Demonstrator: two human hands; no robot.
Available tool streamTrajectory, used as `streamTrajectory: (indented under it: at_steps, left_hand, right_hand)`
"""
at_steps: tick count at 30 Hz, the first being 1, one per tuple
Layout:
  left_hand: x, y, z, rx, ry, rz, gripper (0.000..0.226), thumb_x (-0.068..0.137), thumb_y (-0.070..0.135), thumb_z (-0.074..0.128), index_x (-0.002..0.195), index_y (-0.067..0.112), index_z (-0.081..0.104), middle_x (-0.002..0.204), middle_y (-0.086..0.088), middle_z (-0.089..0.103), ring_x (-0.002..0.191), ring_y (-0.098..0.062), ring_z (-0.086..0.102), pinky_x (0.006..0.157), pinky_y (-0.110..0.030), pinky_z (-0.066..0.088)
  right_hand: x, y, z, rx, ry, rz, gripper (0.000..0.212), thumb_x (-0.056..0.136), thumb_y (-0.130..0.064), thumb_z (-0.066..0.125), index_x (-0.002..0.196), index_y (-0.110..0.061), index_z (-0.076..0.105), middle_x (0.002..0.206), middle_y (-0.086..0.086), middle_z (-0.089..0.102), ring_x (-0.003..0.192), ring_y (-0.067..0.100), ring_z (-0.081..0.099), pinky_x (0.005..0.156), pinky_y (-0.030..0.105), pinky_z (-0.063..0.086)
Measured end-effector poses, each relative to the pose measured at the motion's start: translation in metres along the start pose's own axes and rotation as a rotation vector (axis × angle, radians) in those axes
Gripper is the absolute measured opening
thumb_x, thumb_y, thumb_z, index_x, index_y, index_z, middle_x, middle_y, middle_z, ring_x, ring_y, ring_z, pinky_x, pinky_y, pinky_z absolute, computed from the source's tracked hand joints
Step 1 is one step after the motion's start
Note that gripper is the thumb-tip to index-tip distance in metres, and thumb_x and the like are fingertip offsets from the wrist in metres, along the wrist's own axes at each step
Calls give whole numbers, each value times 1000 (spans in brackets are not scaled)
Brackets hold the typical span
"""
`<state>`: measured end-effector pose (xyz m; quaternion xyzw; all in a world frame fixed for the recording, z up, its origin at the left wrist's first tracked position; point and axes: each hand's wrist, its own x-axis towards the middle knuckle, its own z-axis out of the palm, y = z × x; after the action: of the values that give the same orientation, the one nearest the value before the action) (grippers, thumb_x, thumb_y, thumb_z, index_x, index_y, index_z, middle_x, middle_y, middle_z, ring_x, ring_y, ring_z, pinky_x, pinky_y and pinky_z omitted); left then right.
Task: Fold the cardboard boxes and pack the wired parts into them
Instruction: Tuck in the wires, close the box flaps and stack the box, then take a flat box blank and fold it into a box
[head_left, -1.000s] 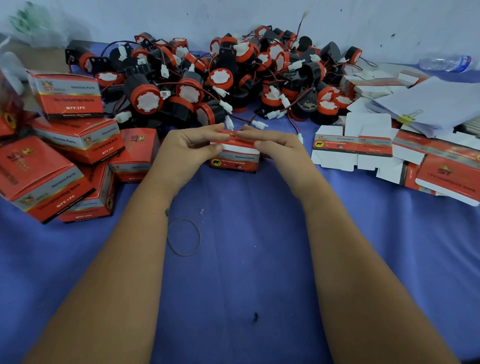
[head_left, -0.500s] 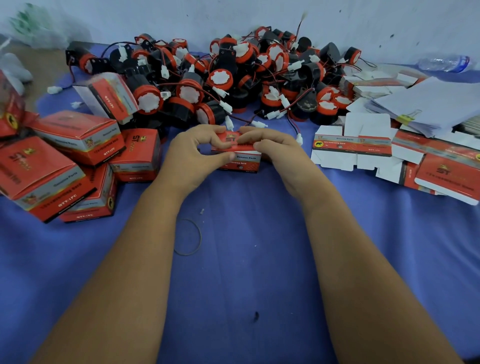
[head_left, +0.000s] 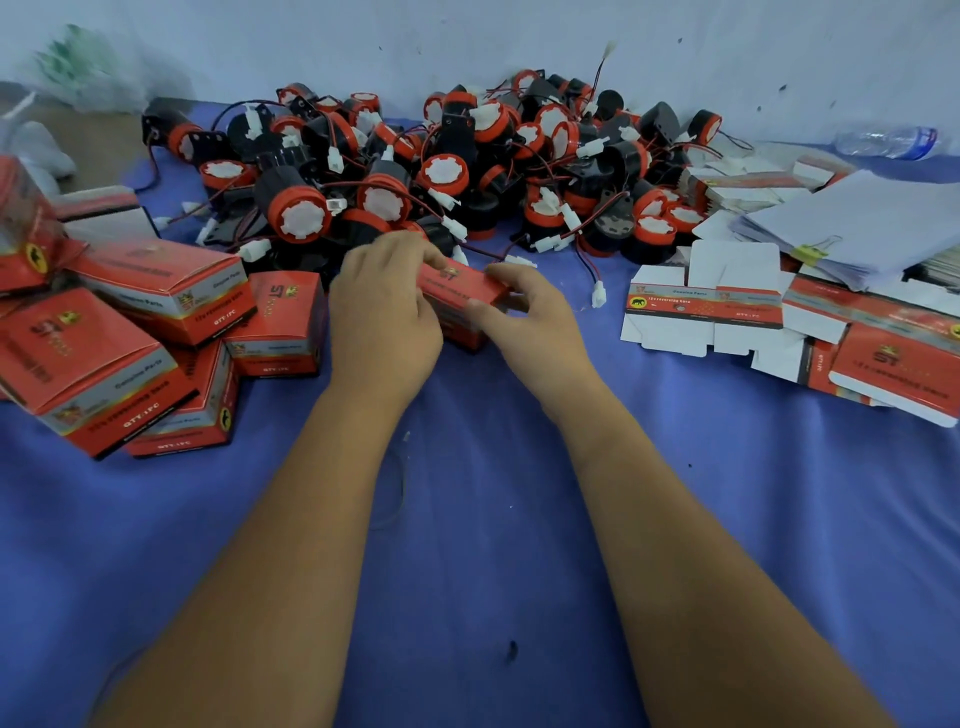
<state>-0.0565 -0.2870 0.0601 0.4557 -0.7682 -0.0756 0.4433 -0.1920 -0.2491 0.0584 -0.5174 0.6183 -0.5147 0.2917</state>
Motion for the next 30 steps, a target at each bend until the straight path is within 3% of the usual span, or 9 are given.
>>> streamTrajectory:
  at_steps: [5, 8, 11, 13, 16, 20, 23, 27, 30]
  left_hand:
    - [-4, 30, -5, 43, 239, 166, 40, 70, 7, 35, 90, 7, 70, 109, -10, 67, 105, -35, 57, 88, -45, 41]
    - [-14, 50, 13, -175, 185, 208, 39, 71, -7, 41, 96, 7, 68, 111, -8, 63, 106, -27, 56, 92, -38, 43]
    - [-17, 60, 26, -688, -102, -181, 33, 91, -5, 47, 116, 13, 58, 124, -5, 58, 117, -15, 54, 102, -35, 46]
    - [-11, 52, 27, -872, -148, -517, 34, 98, 6, 52, 129, 18, 50, 135, -1, 52, 123, -11, 51, 104, -30, 45]
    - [2, 33, 21, -982, 127, -777, 45, 98, 6, 50, 140, 19, 38, 122, 9, 52, 101, -3, 55, 82, -15, 46]
    - [7, 17, 18, -970, 439, -854, 44, 93, -3, 50, 128, 19, 35, 123, -8, 43, 91, -15, 51, 68, -12, 41]
    - [10, 3, 12, -905, 599, -872, 37, 91, -5, 49, 116, 18, 35, 121, -11, 39, 92, -15, 44, 72, -17, 39]
    - [11, -8, 7, -858, 608, -872, 30, 91, -5, 48, 109, 17, 38, 115, -12, 39, 91, -19, 42, 73, -22, 38]
    - [7, -4, 9, -791, 486, -801, 23, 92, -2, 45, 97, 20, 49, 107, -7, 55, 85, -16, 48, 76, -29, 39]
  right_hand:
    - [-4, -6, 10, 338, -298, 79, 33, 98, -7, 48, 128, -14, 60, 87, 2, 70, 78, 12, 65, 75, 24, 54]
    - [-2, -6, 4, 434, -209, 71, 25, 94, 0, 46, 102, -12, 67, 81, -1, 68, 74, 9, 63, 71, 22, 49]
    - [1, -5, -3, 546, -36, 139, 26, 90, 3, 45, 94, -8, 68, 84, 9, 70, 75, 16, 68, 74, 28, 53]
    - [3, -3, -8, 537, 72, 192, 28, 89, 3, 44, 95, -9, 69, 78, 10, 71, 68, 21, 68, 71, 32, 54]
    - [3, -1, -12, 331, 217, 197, 26, 91, -2, 45, 93, -14, 68, 80, 5, 70, 65, 17, 63, 64, 26, 53]
    - [4, 5, -23, -125, 370, 99, 23, 92, -11, 45, 94, -23, 65, 86, -4, 65, 70, 15, 53, 63, 33, 46]
    - [8, 11, -38, -668, 534, 74, 25, 91, -19, 50, 111, -21, 65, 123, 4, 58, 114, 26, 49, 100, 40, 35]
    - [9, 20, -56, -925, 537, 293, 44, 95, -41, 51, 131, -15, 50, 159, 21, 12, 147, 36, 6, 114, 56, 6]
    - [7, 23, -57, -1060, 361, 432, 52, 98, -42, 41, 138, -9, 44, 154, 26, 23, 144, 40, 16, 110, 62, 14]
